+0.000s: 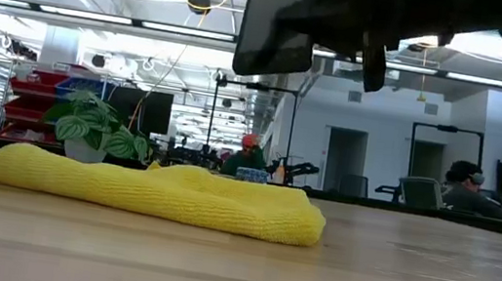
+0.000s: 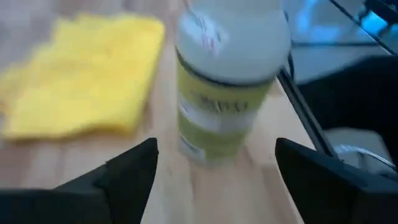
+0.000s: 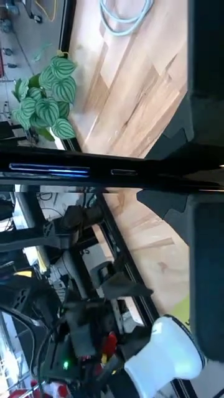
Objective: Apply microfiber cloth
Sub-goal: Spray the cellphone with the cleaning bottle
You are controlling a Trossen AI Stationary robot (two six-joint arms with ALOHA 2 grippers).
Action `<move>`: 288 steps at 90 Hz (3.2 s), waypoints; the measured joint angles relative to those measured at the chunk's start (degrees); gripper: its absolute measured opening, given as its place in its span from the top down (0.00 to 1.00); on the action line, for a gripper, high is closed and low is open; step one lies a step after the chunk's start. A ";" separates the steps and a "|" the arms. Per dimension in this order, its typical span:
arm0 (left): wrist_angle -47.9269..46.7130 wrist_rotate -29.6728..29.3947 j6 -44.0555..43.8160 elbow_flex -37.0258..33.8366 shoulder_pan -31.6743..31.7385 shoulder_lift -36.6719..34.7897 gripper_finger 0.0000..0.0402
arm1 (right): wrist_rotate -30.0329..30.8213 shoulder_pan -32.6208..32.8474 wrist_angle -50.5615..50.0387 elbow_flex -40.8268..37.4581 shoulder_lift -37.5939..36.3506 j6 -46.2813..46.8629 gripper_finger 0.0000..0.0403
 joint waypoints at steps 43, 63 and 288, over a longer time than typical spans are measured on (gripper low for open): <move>12.72 -4.24 19.48 0.00 3.60 -0.47 0.18 | 4.20 0.95 -12.36 12.81 0.00 -2.44 0.97; 19.00 -1.98 28.00 0.00 6.98 -2.44 0.18 | 4.26 1.44 -15.85 15.22 0.00 -2.46 0.97; 23.81 14.50 31.84 3.58 11.16 -2.24 0.36 | -4.08 -1.91 -13.19 39.40 20.68 -15.79 0.96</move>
